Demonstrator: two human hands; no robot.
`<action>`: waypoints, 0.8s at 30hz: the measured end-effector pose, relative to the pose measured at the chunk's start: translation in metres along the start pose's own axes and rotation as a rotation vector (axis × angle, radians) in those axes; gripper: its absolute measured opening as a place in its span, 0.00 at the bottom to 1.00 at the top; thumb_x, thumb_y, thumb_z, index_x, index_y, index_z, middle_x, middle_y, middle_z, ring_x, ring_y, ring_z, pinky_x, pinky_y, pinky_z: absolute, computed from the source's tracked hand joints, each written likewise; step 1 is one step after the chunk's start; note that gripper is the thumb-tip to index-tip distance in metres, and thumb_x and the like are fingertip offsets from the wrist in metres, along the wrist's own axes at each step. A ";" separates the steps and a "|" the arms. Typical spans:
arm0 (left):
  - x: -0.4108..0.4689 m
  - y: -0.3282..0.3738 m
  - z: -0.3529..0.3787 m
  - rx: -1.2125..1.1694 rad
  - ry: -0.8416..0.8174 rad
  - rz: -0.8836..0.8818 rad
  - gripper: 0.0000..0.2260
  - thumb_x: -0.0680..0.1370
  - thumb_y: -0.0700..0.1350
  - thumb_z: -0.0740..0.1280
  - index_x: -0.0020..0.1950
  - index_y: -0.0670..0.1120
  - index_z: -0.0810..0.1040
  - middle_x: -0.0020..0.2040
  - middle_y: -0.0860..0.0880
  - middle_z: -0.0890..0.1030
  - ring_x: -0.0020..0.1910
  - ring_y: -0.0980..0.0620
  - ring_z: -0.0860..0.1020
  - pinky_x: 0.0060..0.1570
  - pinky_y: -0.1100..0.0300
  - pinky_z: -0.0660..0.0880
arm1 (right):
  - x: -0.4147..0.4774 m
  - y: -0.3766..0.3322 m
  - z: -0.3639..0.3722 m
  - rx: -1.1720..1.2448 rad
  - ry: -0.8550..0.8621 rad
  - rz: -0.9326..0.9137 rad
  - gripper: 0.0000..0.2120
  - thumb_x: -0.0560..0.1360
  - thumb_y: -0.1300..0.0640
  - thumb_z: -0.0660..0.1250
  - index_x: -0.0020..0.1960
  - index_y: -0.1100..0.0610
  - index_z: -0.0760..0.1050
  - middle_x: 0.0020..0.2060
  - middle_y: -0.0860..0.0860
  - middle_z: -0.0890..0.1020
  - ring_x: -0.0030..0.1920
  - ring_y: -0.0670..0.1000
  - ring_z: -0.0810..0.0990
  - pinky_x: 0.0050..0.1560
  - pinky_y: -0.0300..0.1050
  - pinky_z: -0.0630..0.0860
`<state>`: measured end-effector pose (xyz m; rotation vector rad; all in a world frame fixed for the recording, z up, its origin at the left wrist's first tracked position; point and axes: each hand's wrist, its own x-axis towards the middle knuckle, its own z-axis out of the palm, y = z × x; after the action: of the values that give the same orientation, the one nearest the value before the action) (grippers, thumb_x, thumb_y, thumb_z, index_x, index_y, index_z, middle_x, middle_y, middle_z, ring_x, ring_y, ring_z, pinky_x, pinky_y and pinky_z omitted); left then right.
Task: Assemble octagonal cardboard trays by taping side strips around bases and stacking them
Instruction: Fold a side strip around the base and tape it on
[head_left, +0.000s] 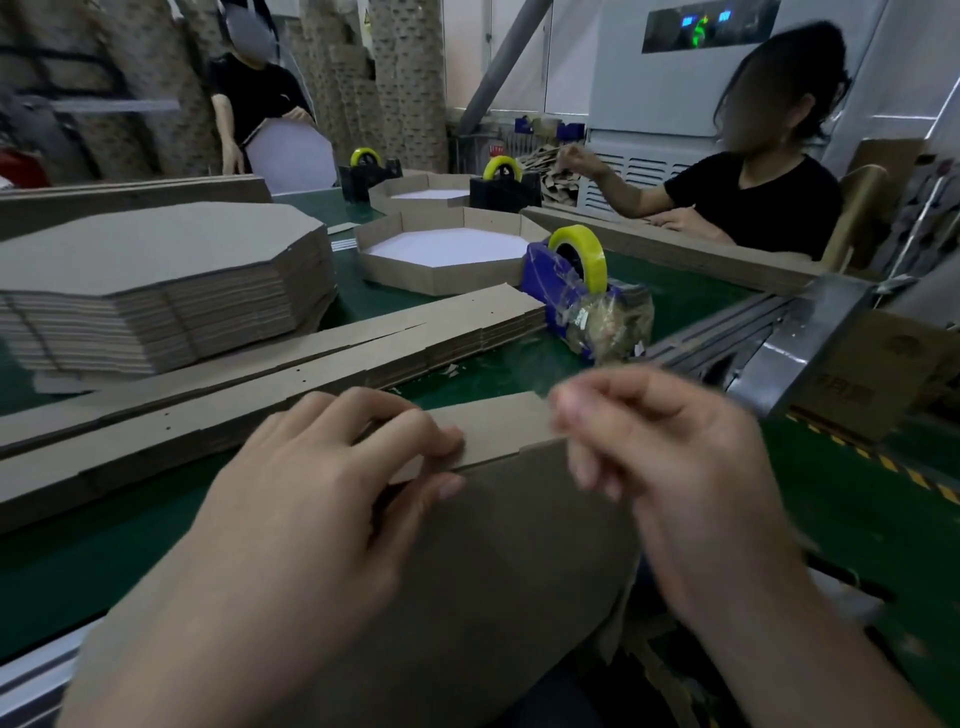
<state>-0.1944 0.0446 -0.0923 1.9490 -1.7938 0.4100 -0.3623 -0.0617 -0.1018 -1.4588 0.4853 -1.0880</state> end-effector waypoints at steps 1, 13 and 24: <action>0.000 0.000 0.000 -0.002 -0.002 -0.001 0.14 0.75 0.58 0.57 0.50 0.57 0.81 0.50 0.56 0.79 0.48 0.49 0.79 0.38 0.59 0.70 | -0.012 0.001 0.012 0.043 0.003 0.049 0.12 0.62 0.46 0.74 0.40 0.51 0.84 0.29 0.57 0.81 0.26 0.46 0.73 0.26 0.35 0.67; -0.008 0.001 -0.001 -0.016 -0.013 0.062 0.15 0.77 0.53 0.57 0.54 0.53 0.81 0.55 0.52 0.79 0.52 0.46 0.78 0.42 0.49 0.76 | -0.031 0.021 0.061 0.292 0.387 0.394 0.12 0.52 0.48 0.73 0.26 0.56 0.80 0.21 0.52 0.75 0.15 0.46 0.63 0.17 0.33 0.57; -0.009 0.003 -0.003 0.005 -0.024 0.088 0.14 0.77 0.52 0.56 0.59 0.61 0.76 0.55 0.53 0.78 0.51 0.47 0.77 0.42 0.52 0.74 | -0.033 0.025 0.049 0.218 0.237 0.480 0.15 0.54 0.44 0.72 0.22 0.55 0.76 0.19 0.51 0.72 0.16 0.47 0.64 0.18 0.33 0.59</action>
<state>-0.1981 0.0533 -0.0936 1.8911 -1.9004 0.4211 -0.3306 -0.0136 -0.1299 -0.9588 0.8110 -0.8941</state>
